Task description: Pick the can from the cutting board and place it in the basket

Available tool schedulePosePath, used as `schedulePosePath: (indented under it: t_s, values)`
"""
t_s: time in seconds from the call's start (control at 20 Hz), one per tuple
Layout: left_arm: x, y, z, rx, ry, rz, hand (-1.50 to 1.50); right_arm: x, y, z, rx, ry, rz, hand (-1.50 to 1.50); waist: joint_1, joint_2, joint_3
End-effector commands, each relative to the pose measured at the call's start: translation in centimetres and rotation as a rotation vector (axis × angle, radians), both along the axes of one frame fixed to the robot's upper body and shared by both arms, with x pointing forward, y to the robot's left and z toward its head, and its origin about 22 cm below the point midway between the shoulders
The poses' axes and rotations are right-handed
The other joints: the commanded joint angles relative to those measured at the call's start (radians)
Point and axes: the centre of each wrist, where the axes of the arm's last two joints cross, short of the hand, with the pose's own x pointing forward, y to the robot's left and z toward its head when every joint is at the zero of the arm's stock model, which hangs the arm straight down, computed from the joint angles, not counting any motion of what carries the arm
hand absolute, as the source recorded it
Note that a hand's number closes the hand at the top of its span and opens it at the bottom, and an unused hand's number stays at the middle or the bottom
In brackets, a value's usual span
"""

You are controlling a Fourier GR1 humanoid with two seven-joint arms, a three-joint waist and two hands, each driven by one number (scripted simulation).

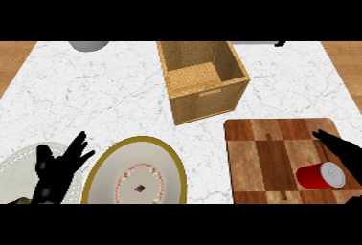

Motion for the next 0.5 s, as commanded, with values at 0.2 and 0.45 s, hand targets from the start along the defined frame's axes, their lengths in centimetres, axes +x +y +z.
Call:
schedulePosePath:
  t_s: [0.2, 0.45]
  values:
    - [-0.3, -1.6, -1.3, 0.025, 0.069, 0.001, 0.0, 1.3, 0.8, -3.2, -0.019, 0.042, -0.013, -1.5, 0.002, 0.006, -0.006]
    - [-0.5, -0.1, -2.0, 0.006, 0.076, 0.03, 0.0, 1.5, 0.4, -2.1, -0.009, 0.031, -0.004, -1.5, 0.0, 0.006, -0.006]
